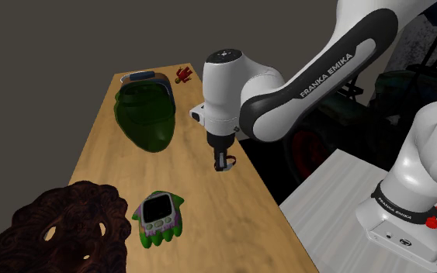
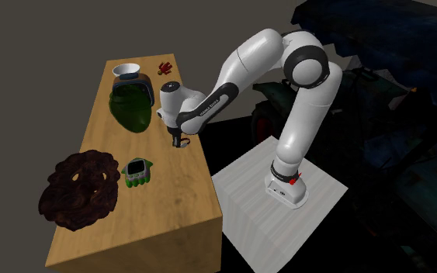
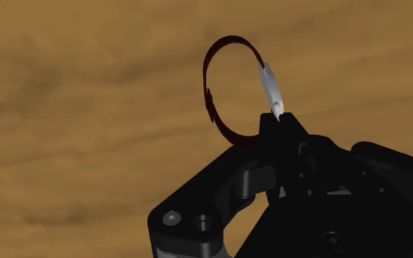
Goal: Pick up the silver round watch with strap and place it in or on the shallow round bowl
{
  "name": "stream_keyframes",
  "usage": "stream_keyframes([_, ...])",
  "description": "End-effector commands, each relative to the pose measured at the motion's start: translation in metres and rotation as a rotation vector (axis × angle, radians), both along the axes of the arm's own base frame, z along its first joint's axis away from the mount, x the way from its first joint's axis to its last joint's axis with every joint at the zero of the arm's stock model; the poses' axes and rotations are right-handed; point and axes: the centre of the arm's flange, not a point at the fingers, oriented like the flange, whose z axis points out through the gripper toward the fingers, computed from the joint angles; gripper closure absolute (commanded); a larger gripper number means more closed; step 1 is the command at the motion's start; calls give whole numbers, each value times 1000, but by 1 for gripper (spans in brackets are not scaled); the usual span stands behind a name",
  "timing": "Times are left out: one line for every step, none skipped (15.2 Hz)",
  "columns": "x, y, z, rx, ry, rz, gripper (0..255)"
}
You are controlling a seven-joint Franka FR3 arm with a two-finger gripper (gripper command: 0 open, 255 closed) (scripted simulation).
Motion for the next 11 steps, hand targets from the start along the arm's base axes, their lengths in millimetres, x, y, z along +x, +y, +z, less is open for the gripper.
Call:
stream_keyframes([0, 0, 0, 0, 0, 0, 255])
stream_keyframes([0, 0, 5, 0, 0, 0, 255])
stream_keyframes([0, 0, 10, 0, 0, 0, 255])
stream_keyframes([0, 0, 16, 0, 0, 0, 255])
stream_keyframes([0, 0, 21, 0, 0, 0, 255])
stream_keyframes([0, 0, 26, 0, 0, 0, 255])
stream_keyframes([0, 0, 31, 0, 0, 0, 255])
stream_keyframes([0, 0, 37, 0, 0, 0, 255])
stream_keyframes([0, 0, 42, 0, 0, 0, 255])
stream_keyframes([0, 0, 47, 0, 0, 0, 255])
stream_keyframes([0, 0, 53, 0, 0, 0, 255])
